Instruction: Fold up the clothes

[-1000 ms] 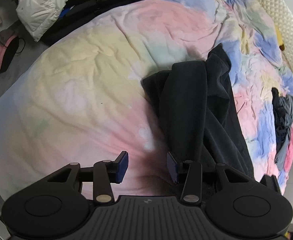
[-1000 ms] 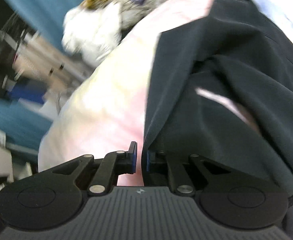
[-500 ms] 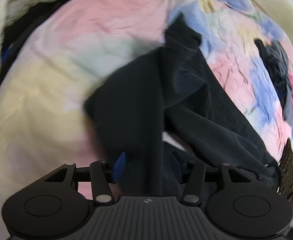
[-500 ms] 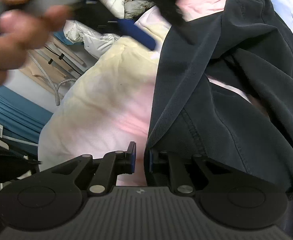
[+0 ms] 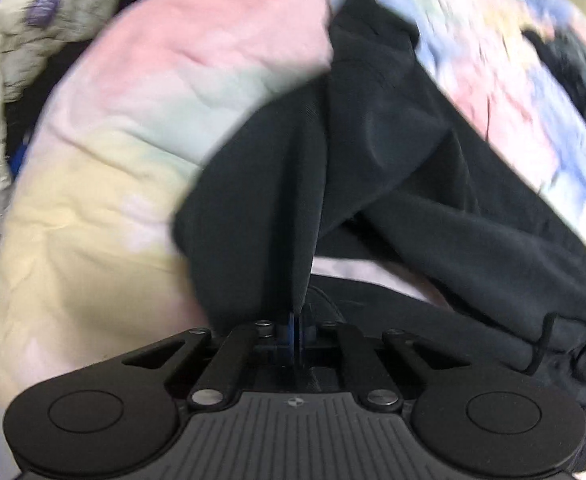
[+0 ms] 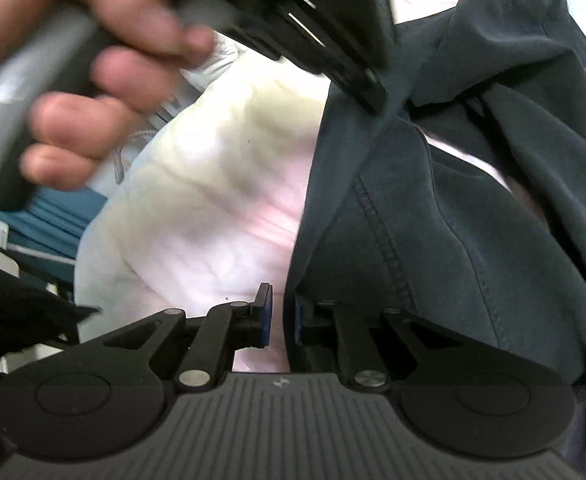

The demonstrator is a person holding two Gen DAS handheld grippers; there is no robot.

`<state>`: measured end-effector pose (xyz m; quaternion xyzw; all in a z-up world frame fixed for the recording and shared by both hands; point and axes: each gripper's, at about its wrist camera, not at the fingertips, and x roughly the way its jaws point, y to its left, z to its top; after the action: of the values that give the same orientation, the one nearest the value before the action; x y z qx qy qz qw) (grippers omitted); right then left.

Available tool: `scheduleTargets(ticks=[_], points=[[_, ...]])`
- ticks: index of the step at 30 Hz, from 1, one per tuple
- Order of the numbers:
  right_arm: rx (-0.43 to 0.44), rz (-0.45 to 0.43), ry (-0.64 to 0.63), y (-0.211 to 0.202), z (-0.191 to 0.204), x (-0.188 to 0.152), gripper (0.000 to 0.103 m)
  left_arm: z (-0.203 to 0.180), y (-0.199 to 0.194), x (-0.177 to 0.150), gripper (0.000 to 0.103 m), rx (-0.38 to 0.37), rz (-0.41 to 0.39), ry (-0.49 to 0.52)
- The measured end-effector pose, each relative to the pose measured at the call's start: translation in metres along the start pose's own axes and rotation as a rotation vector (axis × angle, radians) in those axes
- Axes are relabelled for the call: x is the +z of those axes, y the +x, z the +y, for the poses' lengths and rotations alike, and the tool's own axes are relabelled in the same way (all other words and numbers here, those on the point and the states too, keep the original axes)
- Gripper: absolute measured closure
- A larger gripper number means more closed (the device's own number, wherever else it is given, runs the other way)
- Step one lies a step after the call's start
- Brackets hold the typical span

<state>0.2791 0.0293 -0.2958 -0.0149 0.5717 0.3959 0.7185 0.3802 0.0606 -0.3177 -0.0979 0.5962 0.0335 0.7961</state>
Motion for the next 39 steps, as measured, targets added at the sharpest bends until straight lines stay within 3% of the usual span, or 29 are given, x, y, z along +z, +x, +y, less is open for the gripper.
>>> scheduleTargets(ticks=[5,9,13,17,19,24,27,28,29,33,36,39], points=[[-0.017,-0.004,-0.037,-0.01,0.007,0.0,0.093,0.022,-0.057,-0.037,0.102,-0.02,-0.104,-0.059],[-0.012,0.019,-0.076,-0.016,0.023,-0.008,0.093,0.042,-0.086,-0.081,0.102,-0.048,-0.12,-0.123],[-0.019,0.096,-0.121,-0.005,0.04,-0.026,0.093,0.064,-0.086,-0.133,0.102,-0.057,-0.05,-0.193],[-0.038,0.179,-0.09,0.018,0.049,-0.052,0.092,0.088,-0.051,-0.17,0.101,-0.051,0.086,-0.24],[-0.035,0.23,-0.063,0.026,0.054,-0.068,0.091,0.097,-0.037,-0.177,0.101,-0.067,0.117,-0.256],[-0.103,0.203,-0.037,0.018,0.064,-0.081,0.085,0.096,-0.038,-0.173,0.093,-0.082,0.1,-0.168],[-0.145,0.152,0.063,0.002,0.054,-0.084,0.083,0.089,-0.049,-0.171,0.065,-0.095,0.081,-0.107],[-0.16,0.134,0.103,-0.004,0.049,-0.085,0.082,0.085,-0.055,-0.17,0.051,-0.1,0.066,-0.084],[-0.181,0.112,0.146,-0.01,0.045,-0.088,0.082,0.081,-0.062,-0.169,0.044,-0.104,0.047,-0.053],[-0.265,0.02,0.318,-0.035,0.031,-0.102,0.08,0.053,-0.075,-0.155,0.036,-0.12,-0.005,0.086],[-0.334,-0.045,0.427,-0.054,0.027,-0.116,0.079,0.012,-0.064,-0.135,0.032,-0.091,-0.039,0.224],[-0.394,-0.102,0.534,-0.074,0.027,-0.136,0.078,-0.014,-0.047,-0.114,0.032,-0.116,-0.061,0.331]])
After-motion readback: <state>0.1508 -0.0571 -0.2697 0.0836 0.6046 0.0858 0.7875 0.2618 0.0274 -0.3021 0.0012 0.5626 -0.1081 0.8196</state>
